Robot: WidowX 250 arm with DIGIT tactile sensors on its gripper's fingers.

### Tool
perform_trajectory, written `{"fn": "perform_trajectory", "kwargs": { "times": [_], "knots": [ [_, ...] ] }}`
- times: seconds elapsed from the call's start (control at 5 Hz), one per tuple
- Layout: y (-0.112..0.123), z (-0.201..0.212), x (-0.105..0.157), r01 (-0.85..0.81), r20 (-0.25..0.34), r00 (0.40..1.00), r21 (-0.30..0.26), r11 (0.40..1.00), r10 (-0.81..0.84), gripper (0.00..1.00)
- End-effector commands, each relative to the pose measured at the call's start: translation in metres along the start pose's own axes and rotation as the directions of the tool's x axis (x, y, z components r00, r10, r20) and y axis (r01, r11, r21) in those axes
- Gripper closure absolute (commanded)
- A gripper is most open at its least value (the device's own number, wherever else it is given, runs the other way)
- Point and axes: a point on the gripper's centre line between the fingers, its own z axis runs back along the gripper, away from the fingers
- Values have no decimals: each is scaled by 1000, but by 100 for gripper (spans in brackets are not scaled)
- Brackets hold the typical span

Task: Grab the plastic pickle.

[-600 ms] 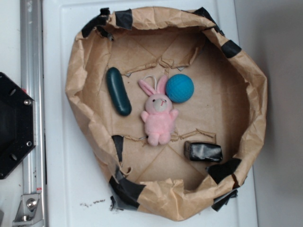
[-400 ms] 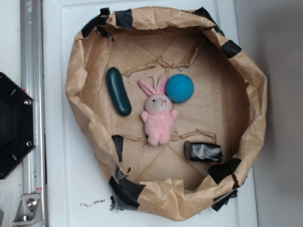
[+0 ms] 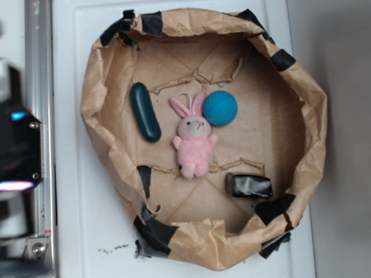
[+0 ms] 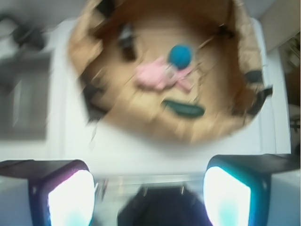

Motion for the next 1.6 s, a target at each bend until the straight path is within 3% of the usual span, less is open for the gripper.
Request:
{"fn": "perform_trajectory", "kwargs": {
  "times": [0.0,0.2,0.4,0.6,0.8,1.4],
  "knots": [
    [28,-55,54,-343,76,937,18,939,341,0],
    [29,-80,59,-562,31,827,70,824,561,0],
    [34,-89,65,-729,27,678,155,667,735,0],
    [47,-109,69,-773,48,622,198,603,781,0],
    [55,-127,60,-776,48,609,244,582,792,0],
    [55,-127,60,-776,48,609,244,582,792,0]
  ]
}}
